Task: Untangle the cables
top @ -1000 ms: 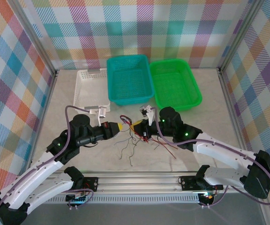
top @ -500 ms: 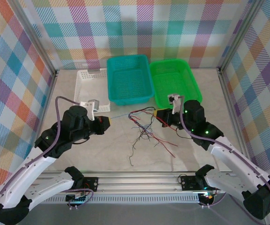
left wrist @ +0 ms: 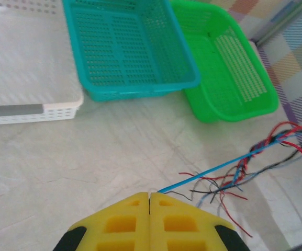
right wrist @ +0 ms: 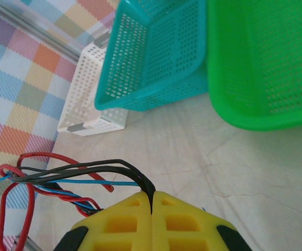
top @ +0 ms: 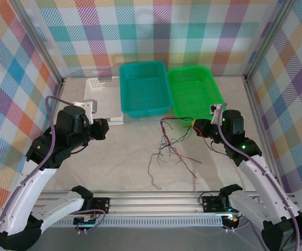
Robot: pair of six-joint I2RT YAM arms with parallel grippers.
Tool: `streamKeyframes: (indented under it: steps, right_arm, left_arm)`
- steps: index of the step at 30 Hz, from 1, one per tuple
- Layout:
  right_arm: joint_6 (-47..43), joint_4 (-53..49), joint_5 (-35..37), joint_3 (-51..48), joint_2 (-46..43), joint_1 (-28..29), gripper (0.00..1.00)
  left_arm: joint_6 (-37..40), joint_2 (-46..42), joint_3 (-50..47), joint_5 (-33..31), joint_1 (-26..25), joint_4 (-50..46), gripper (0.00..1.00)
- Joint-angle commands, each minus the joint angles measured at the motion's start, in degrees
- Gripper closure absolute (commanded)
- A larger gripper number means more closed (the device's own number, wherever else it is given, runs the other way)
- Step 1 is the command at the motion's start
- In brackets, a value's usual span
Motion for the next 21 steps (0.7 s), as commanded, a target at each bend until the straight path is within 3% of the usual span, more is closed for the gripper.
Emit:
streamKeyframes:
  steps: [1,8,21]
  right_arm:
    - [1.14,-5.67,6.58,1.45,-1.02,-3.59,1.00]
    - [1.48,-8.66,8.49,0.14,-0.79,-6.74,1.00]
    - [1.38,-9.49,9.58,-3.71,0.91,-11.65,1.00]
  left_arm:
    - [2.09,-0.17,3.76,-3.97,4.62,-3.13,1.00]
    - [-0.67,-3.19,6.78,-10.11,7.84,-1.20,1.00]
    - [-0.87,-8.59,13.91,-22.55,7.97,0.02,1.00]
